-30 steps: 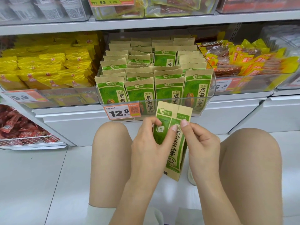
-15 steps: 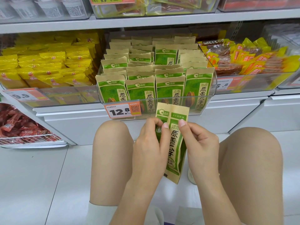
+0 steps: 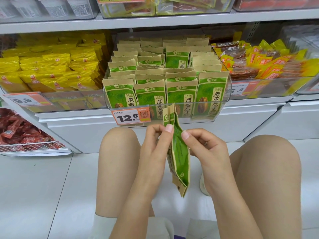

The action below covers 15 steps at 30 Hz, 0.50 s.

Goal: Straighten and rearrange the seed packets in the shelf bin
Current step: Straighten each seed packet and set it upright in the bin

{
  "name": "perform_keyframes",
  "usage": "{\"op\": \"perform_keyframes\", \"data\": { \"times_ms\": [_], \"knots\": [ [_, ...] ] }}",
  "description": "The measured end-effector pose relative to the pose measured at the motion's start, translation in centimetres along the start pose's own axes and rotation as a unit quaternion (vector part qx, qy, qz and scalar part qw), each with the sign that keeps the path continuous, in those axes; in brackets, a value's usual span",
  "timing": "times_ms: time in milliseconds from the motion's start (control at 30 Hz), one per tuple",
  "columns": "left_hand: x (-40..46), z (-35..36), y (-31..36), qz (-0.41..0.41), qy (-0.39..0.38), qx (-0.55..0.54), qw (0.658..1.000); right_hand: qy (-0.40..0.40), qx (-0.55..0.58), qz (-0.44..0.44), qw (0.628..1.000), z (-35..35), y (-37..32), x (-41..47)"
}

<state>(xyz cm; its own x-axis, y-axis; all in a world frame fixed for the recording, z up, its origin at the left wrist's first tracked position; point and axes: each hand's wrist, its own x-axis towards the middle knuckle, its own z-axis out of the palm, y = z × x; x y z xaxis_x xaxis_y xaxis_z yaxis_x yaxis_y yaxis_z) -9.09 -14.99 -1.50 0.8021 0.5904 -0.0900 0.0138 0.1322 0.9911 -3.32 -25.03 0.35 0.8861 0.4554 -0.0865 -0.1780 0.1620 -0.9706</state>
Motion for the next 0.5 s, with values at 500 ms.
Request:
{"op": "perform_keyframes", "data": {
  "times_ms": [500],
  "knots": [
    [0.14,0.17,-0.28,-0.004,-0.014,-0.016,1.0,0.029,-0.014,-0.006,0.999,0.43,-0.02,-0.04]
  ]
}}
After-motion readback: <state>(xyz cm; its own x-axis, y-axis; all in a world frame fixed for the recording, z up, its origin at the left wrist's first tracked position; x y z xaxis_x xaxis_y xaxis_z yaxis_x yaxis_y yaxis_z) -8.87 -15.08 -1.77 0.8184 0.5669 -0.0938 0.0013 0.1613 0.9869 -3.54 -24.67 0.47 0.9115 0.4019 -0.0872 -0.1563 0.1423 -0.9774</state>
